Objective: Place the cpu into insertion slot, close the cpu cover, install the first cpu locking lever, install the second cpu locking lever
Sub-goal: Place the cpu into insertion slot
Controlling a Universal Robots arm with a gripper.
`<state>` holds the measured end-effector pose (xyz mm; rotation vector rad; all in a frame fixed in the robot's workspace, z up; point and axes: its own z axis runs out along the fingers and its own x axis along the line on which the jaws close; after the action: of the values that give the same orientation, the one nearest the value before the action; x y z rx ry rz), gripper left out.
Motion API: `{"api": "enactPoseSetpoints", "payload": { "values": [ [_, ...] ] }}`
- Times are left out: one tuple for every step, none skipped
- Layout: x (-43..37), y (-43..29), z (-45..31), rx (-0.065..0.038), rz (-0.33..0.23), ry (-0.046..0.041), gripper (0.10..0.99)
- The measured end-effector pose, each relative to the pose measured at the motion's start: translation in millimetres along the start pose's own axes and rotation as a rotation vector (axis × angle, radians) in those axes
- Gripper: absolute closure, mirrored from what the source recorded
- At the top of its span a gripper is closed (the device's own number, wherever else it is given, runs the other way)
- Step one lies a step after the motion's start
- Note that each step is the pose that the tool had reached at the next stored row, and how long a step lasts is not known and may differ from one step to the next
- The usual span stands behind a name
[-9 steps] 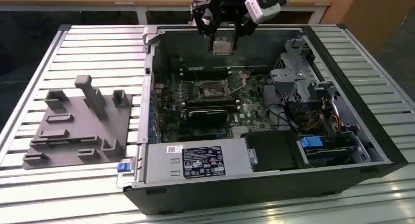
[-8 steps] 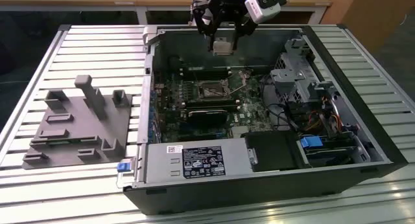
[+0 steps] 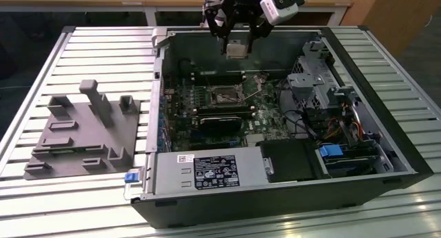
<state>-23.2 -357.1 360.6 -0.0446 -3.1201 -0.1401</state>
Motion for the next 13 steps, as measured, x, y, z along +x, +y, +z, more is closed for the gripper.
{"api": "enactPoseSetpoints", "payload": {
  "values": [
    [0.0, 0.0, 0.0, 0.000, 0.001, -0.0001, 0.549],
    [0.0, 0.0, 0.0, 0.000, 0.002, -0.0001, 0.549],
    [0.0, 0.0, 0.0, 0.000, 0.002, -0.0002, 0.549],
    [0.0, 0.0, 0.0, 0.000, 0.004, -0.0003, 0.549],
    [0.0, 0.0, 0.0, 0.000, 0.006, -0.0005, 0.549],
    [0.0, 0.0, 0.0, 0.000, 0.009, -0.0007, 0.549],
    [0.0, 0.0, 0.0, 0.000, 0.012, -0.0011, 0.549],
    [0.0, 0.0, 0.0, 0.000, 0.016, -0.0013, 0.549],
    [0.0, 0.0, 0.0, 0.000, 0.018, -0.0016, 0.549],
    [0.0, 0.0, 0.0, 0.000, 0.020, -0.0018, 0.549],
    [0.0, 0.0, 0.0, 0.000, 0.023, -0.0020, 0.549],
    [0.0, 0.0, 0.0, 0.000, 0.025, -0.0022, 0.549],
    [0.0, 0.0, 0.0, 0.000, 0.027, -0.0024, 0.549]
  ]
}}
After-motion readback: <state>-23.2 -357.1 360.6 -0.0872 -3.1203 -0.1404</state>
